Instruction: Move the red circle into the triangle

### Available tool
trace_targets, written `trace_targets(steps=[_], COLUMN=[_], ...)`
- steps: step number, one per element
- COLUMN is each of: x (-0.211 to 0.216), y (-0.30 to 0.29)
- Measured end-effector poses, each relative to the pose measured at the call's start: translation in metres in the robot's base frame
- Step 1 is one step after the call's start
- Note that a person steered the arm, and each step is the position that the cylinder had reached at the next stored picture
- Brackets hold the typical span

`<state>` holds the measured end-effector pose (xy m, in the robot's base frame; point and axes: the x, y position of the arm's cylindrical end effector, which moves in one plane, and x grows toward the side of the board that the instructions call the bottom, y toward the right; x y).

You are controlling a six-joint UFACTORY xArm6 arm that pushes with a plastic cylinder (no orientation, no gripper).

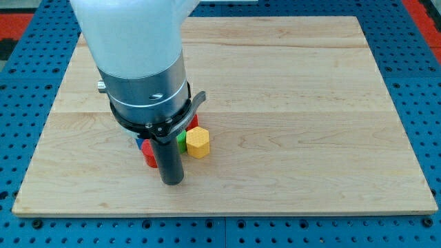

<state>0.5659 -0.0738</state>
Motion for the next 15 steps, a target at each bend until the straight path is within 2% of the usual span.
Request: trace_targets(steps=[1, 2, 4, 6, 10, 12, 13, 14, 15], x=[0.005, 0.008, 0.008, -0.034, -0.034, -0.065, -0.046, -0.045, -0.08], y=[0.013, 0.068, 0.028, 0.019, -0.134, -0.169, -0.172, -0.22, -0.22])
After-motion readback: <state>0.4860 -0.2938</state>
